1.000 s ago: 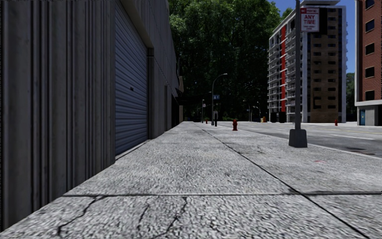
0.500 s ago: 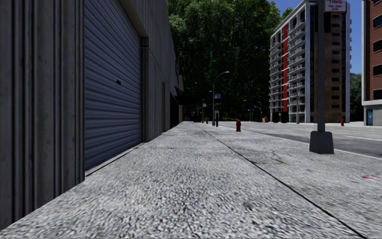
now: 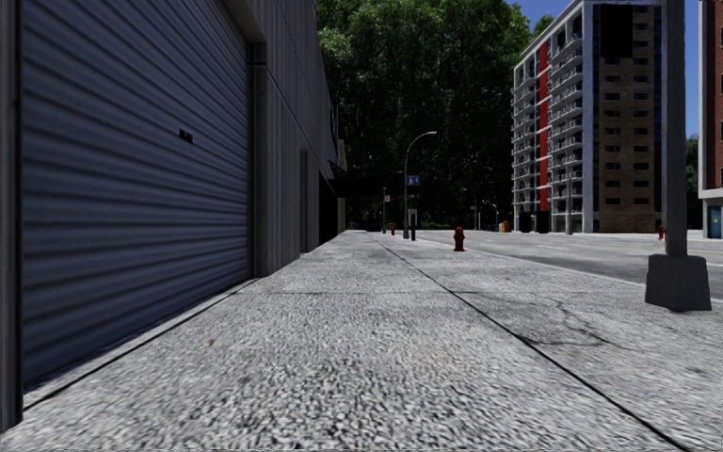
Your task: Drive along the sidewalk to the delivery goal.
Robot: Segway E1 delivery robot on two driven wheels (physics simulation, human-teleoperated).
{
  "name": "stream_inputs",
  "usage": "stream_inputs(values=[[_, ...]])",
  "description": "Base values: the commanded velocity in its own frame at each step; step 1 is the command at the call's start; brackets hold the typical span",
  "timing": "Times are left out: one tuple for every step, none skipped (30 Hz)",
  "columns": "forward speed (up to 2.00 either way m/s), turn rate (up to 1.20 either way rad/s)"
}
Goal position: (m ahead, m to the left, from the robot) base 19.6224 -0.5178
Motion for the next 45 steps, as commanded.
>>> stream_inputs(values=[[2.0,0.0],[2.0,0.0],[2.0,0.0],[2.0,0.0],[2.0,0.0],[2.0,0.0],[2.0,0.0],[2.0,0.0],[2.0,0.0],[2.0,0.0],[2.0,0.0],[2.0,0.0],[2.0,0.0],[2.0,0.0],[2.0,0.0],[2.0,0.0],[2.0,0.0],[2.0,0.0],[2.0,0.0],[2.0,0.0],[2.0,0.0],[2.0,0.0],[2.0,0.0],[2.0,0.0],[2.0,0.0],[2.0,0.0],[2.0,0.0],[2.0,0.0],[2.0,0.0],[2.0,0.0],[2.0,0.0],[2.0,0.0],[2.0,0.0],[2.0,0.0],[2.0,0.0],[2.0,0.0],[2.0,0.0],[2.0,0.0],[2.0,0.0],[2.0,0.0],[2.0,0.0],[2.0,0.0],[2.0,0.0],[2.0,0.0],[2.0,0.0]])
